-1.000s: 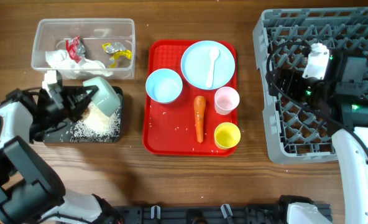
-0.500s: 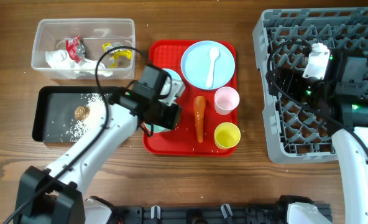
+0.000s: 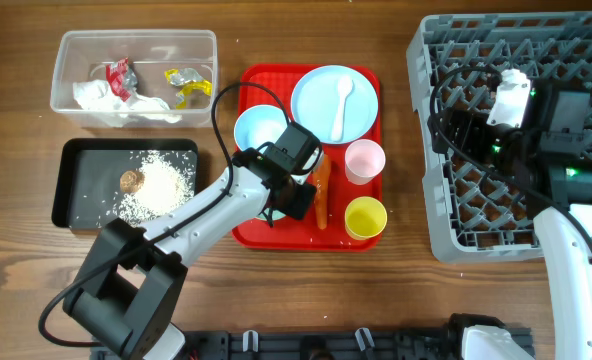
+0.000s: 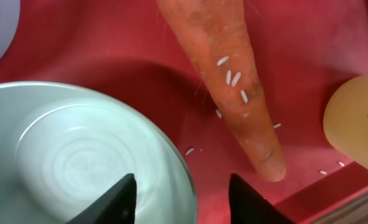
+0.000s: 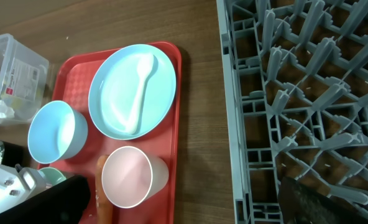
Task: Sort waste into correct bins and load items into the dishwasher rack
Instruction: 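Place the green bowl back on the red tray, then grasp the carrot on the red tray with the left gripper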
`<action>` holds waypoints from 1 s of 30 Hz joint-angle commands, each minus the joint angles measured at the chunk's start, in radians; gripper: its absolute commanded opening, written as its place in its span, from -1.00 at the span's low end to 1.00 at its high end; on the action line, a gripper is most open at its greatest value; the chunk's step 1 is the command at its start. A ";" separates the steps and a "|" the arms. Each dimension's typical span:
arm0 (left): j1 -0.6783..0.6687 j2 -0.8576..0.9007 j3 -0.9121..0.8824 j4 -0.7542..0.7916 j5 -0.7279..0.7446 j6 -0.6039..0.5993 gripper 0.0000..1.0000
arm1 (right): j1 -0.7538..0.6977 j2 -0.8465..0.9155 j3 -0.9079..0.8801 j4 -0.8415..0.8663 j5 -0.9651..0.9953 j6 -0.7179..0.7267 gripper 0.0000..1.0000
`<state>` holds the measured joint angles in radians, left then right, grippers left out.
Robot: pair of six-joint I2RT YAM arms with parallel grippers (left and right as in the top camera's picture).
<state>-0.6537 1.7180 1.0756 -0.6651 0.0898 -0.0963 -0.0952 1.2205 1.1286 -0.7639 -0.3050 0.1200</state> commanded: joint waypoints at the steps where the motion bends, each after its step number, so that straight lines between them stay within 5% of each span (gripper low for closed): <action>1: -0.006 0.002 0.025 0.002 -0.013 -0.023 0.11 | -0.003 0.002 0.008 0.000 0.017 0.013 1.00; 10: 0.047 -0.056 0.216 -0.080 -0.013 -0.108 0.31 | -0.002 0.002 0.011 0.019 -0.008 0.010 1.00; 17: 0.106 -0.080 0.307 -0.138 0.122 -0.121 0.50 | 0.045 0.002 0.071 0.042 -0.019 0.007 1.00; 30: -0.024 0.196 0.305 -0.090 0.029 -0.113 0.50 | 0.045 0.007 0.060 0.007 0.099 0.014 0.99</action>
<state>-0.6609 1.9022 1.3701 -0.7723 0.1509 -0.2192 -0.0528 1.2205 1.1732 -0.7544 -0.2264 0.1204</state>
